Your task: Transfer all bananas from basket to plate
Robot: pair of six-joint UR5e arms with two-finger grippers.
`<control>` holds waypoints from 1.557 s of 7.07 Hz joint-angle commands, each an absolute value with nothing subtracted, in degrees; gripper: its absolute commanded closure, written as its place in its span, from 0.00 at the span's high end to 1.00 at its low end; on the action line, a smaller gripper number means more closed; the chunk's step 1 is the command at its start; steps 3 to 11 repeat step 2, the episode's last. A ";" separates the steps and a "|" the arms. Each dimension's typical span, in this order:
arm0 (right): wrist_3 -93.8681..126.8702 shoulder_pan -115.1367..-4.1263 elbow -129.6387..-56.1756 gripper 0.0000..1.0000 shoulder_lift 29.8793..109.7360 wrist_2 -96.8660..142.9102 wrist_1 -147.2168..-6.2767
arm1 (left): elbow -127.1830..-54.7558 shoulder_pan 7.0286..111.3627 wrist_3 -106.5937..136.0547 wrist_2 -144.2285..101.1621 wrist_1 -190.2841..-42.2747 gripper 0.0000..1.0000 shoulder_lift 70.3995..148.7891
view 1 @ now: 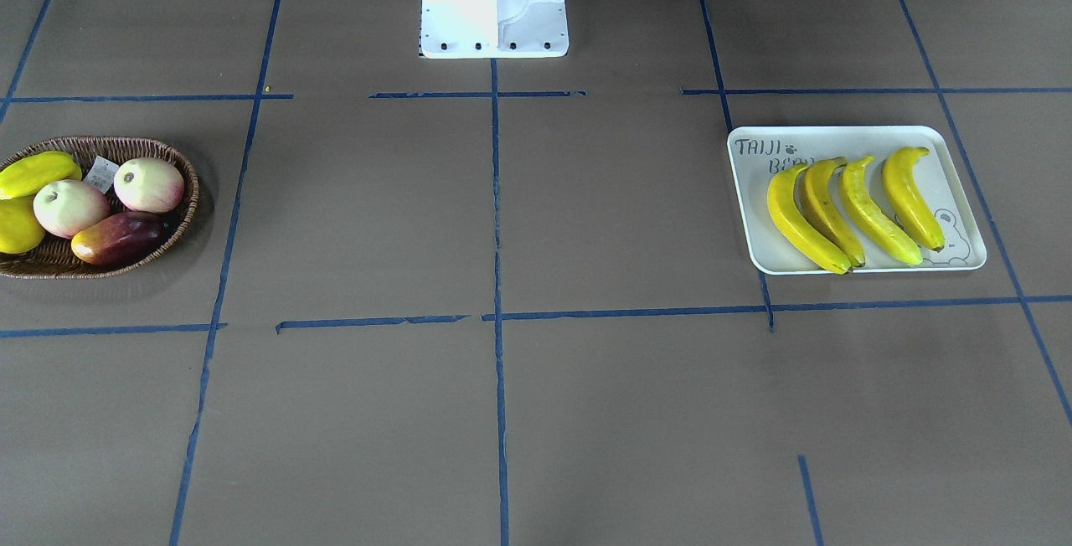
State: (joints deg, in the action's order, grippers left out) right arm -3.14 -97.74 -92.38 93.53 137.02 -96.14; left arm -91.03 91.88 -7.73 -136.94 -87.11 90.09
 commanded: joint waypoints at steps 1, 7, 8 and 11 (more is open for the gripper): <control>-3.08 -97.73 -92.37 1.00 93.60 137.02 -96.06 | -91.05 91.93 -7.73 -136.93 -87.10 1.00 90.09; -3.08 -97.73 -92.37 1.00 93.60 137.11 -96.06 | -91.05 91.85 -7.73 -137.02 -87.19 1.00 90.09; -3.08 -97.73 -92.37 1.00 93.60 137.11 -96.06 | -91.05 91.85 -7.73 -137.02 -87.19 1.00 90.09; -3.08 -97.73 -92.37 1.00 93.60 137.11 -96.06 | -91.05 91.85 -7.73 -137.02 -87.19 1.00 90.09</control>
